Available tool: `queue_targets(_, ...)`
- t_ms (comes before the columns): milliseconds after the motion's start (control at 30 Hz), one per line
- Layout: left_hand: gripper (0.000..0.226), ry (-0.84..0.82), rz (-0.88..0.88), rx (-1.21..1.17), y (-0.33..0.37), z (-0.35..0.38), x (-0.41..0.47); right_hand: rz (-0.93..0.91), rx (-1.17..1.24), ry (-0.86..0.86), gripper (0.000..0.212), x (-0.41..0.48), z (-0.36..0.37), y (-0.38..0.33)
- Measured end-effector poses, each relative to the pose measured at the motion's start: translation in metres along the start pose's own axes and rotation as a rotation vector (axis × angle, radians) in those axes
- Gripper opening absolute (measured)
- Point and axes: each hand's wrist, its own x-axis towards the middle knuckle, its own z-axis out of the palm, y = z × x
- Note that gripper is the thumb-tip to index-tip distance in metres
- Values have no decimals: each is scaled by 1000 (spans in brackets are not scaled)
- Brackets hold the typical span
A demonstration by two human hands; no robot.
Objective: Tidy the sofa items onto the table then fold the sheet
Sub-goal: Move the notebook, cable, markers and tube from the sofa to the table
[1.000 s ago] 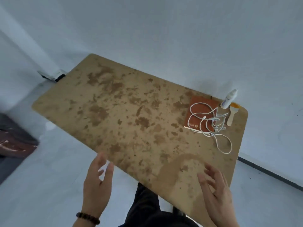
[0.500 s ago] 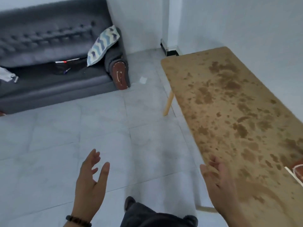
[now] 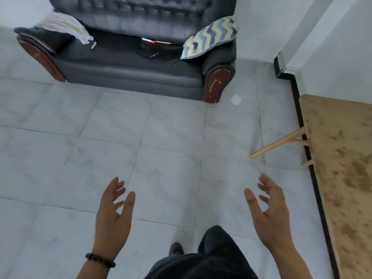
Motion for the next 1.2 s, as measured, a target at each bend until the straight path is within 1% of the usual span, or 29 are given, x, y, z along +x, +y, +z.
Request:
queue_targets(133,54,3,-13,26,-2,10,73,4,-15,-11,60,58,46,-22)
queue_targets(233,56,-31,-19,71,2,29,143,19,-14,-23,62,117,87,-32)
queue_targets(333,56,-43,-12,103,20,46,224,38,15,-35,63,194,129,-49)
queue_targets(433,59,-41,-27,113,50,49,304,37,65,-77,59,276,161,-84)
queue_targets(533,64,15,-11,101,82,41,378,-49,75,-124,59,357,190,-135)
queue_targets(633,65,77,-46,71,98,34,443,-104,20,-197,59,426,219,-183)
queue_targets(733,65,149,-72,60,98,30,510,-144,-10,-230,58,492,257,-216)
queue_targets(800,65,187,-103,47,91,29,560,-133,-28,-241,59,536,289,-233)
queue_targets(933,58,231,-153,26,74,16,682,-108,-63,-208,62,624,358,-273)
queue_targets(1000,54,221,-172,24,74,5,750,-75,-72,-195,61,667,387,-298)
queue_targets(1100,54,184,-121,48,91,-8,848,-64,-65,-153,60,727,419,-339)
queue_targets(1200,54,111,-75,89,116,-13,939,-34,-11,-111,62,779,444,-377)
